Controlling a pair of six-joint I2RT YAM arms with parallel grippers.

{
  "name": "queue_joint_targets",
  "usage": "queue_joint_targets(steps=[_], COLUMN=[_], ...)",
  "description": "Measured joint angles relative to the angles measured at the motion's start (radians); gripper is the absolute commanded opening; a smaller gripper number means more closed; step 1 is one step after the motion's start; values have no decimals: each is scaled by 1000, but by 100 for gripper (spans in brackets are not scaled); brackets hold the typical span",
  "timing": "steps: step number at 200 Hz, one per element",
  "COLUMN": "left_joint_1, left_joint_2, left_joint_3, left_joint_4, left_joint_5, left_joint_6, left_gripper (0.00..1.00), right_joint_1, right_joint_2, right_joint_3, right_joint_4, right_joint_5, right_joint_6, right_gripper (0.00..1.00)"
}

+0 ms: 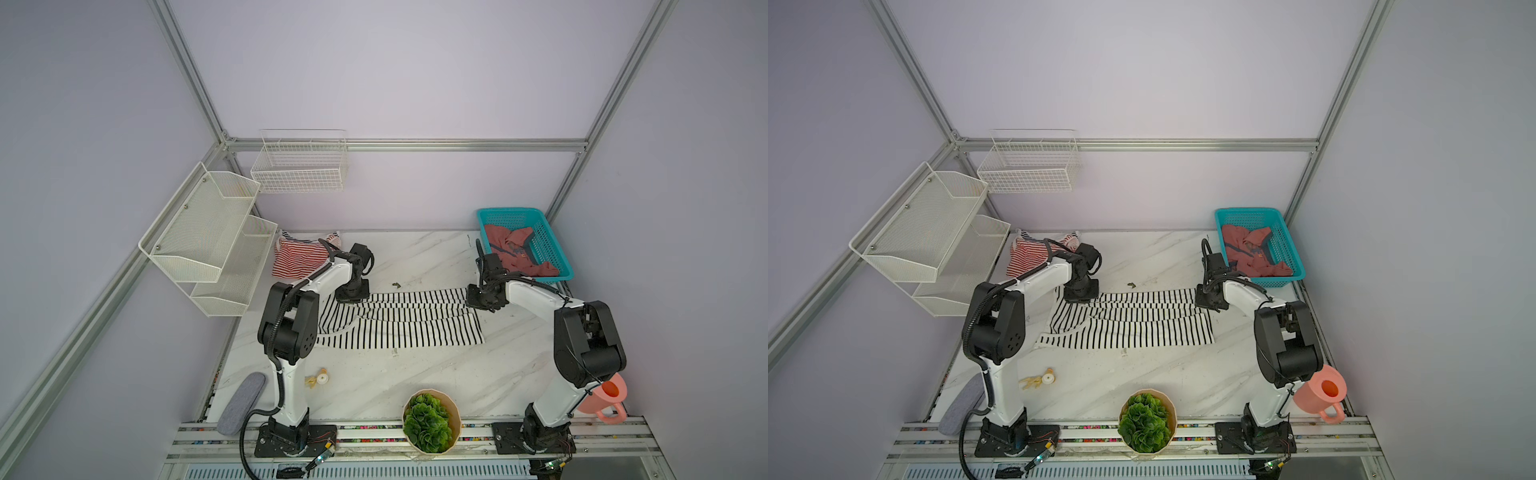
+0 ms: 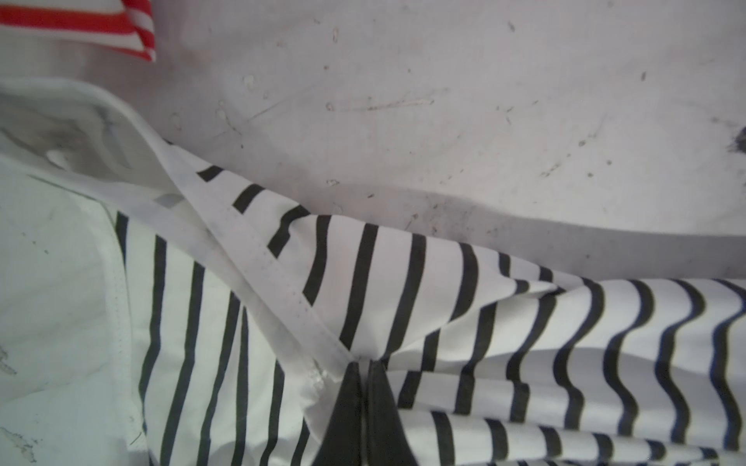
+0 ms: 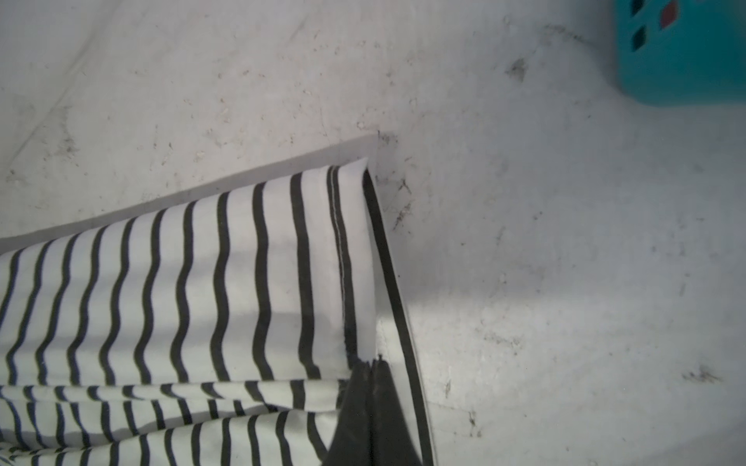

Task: Fold and stack tank tops
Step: Fold the tank top at the center of the table.

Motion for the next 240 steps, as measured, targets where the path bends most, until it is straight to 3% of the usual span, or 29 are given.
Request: queue_joint_targets(steps=[45,95,121,131,157,188,213,225,240], left_joint_1=[-15,-34,-35,-34,-34,-34,-34,-34,-34], left_joint_2=[-35,-78,-79,-80,-101,-175,-230,-242,-238], left_joint_3=[-66,-150,-188,-196,-200,-200,-196,-190,-176], left_joint_4=[16,33,28,26,17,-8,-26,-28,-19], left_joint_5=[0,-2,-20,-27,-46,-61,-61,-57,-32], left_joint_6=[-21,-36,-47,-52,-53,-53,-55,-59,-61], left_gripper=[3,12,39,49,52,53,53,52,50], right_joint_1=[0,0,0,0,0,0,0,0,0], right_joint_2=[-5,-16,-18,-18,-31,-90,-139,-154,-159], right_joint_3=[-32,-63,-69,-69,-69,-58,-28,-16,-11], right_joint_4=[5,7,5,2,-12,-48,-61,-58,-37], right_joint_5=[3,8,16,25,42,61,66,57,32], right_joint_6=[0,0,6,-2,0,3,5,10,21], right_gripper=[0,0,25,27,35,37,33,24,5])
